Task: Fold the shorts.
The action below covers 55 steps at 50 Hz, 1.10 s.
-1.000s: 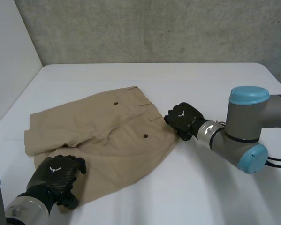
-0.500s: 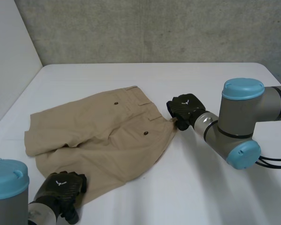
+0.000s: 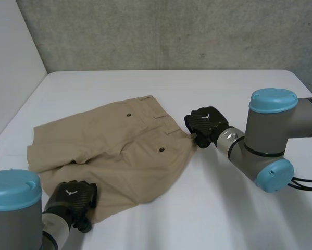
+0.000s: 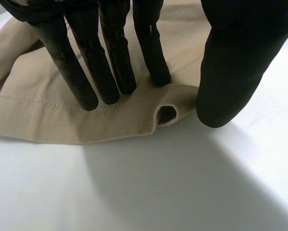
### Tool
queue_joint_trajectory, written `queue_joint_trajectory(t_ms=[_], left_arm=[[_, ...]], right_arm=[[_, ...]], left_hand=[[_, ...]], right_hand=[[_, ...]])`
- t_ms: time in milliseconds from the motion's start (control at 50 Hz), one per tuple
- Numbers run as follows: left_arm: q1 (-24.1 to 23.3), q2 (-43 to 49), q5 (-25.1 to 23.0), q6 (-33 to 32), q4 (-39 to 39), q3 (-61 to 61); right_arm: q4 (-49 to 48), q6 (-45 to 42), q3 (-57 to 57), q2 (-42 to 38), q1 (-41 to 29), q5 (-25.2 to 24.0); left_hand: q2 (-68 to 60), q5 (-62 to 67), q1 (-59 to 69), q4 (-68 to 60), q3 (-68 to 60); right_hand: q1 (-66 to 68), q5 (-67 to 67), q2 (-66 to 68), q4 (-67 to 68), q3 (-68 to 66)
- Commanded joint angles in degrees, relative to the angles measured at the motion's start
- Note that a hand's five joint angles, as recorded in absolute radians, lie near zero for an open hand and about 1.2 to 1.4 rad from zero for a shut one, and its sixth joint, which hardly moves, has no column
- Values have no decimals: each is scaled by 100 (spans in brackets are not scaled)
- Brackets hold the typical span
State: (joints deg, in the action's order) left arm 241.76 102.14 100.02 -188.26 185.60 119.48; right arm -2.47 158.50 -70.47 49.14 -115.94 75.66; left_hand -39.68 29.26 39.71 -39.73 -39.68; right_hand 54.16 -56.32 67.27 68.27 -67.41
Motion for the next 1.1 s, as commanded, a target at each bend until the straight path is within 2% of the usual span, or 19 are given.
queue_joint_trajectory(t_ms=[20,140,300,360,560,660,780,800,900,940,980,1040,1100], left_arm=[[46,78,0,-1,46,-74],[46,-326,0,-1,99,-135],[29,-1764,-17,8,90,-258],[37,-1952,-26,-1,90,-285],[248,-2400,-53,-1,-94,-751],[345,-2611,-79,8,-270,-1075],[336,-2822,-96,8,-288,-1181],[328,-2848,-96,8,-296,-1190],[275,-3173,-193,8,-471,-1199],[275,-3305,-237,8,-568,-1216],[275,-3516,-325,17,-718,-1304],[266,-3805,-421,43,-902,-1593],[266,-3981,-474,43,-1025,-1917]], right_arm=[[-16,-74,-72,51,1,-8],[-8,-83,-142,192,1,1],[63,-57,-177,350,10,54],[141,-56,-213,429,10,54],[1213,-118,-204,1017,89,1],[2381,-723,-361,1781,606,-8],[2893,-1102,-573,2767,977,19],[3328,-1416,-843,3516,1325,-7],[3833,-1805,-1039,4112,1574,-122],[4506,-2129,-1031,4933,1697,-576],[4588,-2148,-1004,5069,1750,-675],[4651,-2017,-583,5474,2048,-1115],[4633,-1527,-179,5527,2206,-1342]], left_hand=[[-4028,4070,4026,-4023,-4028],[-4032,4074,4029,-4027,-4032],[-4032,4074,4029,-4027,-4032],[-4032,4074,4029,-4027,-4032],[-4032,4074,4029,-4027,-4032],[-4032,4074,4029,-4027,-4032],[-4032,4074,4029,-4027,-4032],[-4032,4074,4029,-4027,-4032],[-4032,4074,4029,-4027,-4032],[-4032,4074,4029,-4027,-4032],[-4032,4074,4029,-4027,-4032],[-4032,4074,4029,-4027,-4032],[-4032,4074,4029,-4027,-4032]], right_hand=[[2584,-1368,1273,1173,-1259],[2584,-1368,1273,1173,-1259],[2584,-1368,1273,1173,-1259],[2584,-1368,1273,1173,-1259],[2584,-1368,1273,1173,-1259],[2584,-1368,1273,1173,-1259],[2584,-1368,1273,1173,-1259],[2584,-1368,1273,1173,-1259],[2584,-1368,1273,1173,-1259],[2584,-1368,1273,1173,-1259],[2584,-1368,1273,1173,-1259],[2584,-1368,1273,1173,-1259],[2584,-1368,1273,1173,-1259]])
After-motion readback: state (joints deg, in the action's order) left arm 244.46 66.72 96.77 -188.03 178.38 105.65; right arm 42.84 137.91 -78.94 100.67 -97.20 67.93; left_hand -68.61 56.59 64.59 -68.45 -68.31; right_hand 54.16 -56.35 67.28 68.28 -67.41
